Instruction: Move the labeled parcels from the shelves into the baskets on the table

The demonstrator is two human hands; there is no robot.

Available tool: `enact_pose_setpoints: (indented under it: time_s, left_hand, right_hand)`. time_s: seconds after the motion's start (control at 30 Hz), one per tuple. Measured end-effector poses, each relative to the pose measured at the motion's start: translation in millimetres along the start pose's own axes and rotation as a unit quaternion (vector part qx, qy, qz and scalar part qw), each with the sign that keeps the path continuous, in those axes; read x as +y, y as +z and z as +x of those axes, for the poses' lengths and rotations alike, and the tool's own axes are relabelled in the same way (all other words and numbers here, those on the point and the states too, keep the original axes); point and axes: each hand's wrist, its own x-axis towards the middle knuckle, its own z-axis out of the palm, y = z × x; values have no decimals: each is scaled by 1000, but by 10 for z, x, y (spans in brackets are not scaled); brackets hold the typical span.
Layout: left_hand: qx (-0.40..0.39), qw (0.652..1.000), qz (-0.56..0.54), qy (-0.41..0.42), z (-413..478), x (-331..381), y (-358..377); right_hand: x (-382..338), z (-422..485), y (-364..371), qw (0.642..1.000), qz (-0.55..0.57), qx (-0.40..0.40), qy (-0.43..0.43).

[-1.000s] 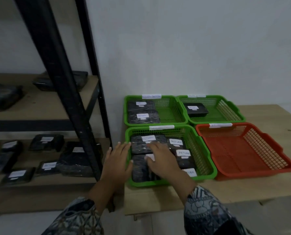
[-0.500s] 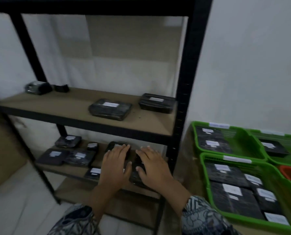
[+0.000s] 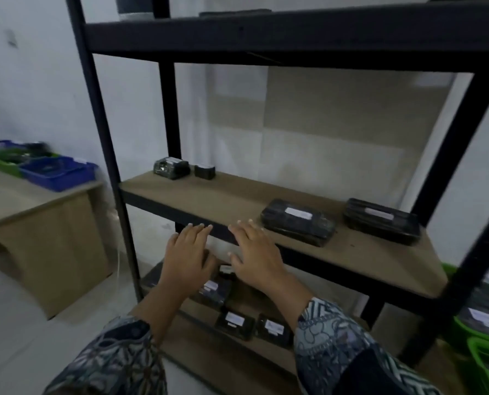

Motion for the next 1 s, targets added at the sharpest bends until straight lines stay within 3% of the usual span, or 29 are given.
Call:
enact_pose_setpoints:
  time_s: [0.67,0.87,1.0]
  left_hand:
    - [-60,998,-9,-21,1681,-1943,681]
    - [-98,993,-37,56,1977,-2475,828]
    - [-57,994,-61,66,1931,-2522,901]
  right_hand:
    - [46,2589,924,998,17,-31,45]
    - [121,3197,1003,993,18,-3,116]
    - [221,3532,1133,979,80,2,186]
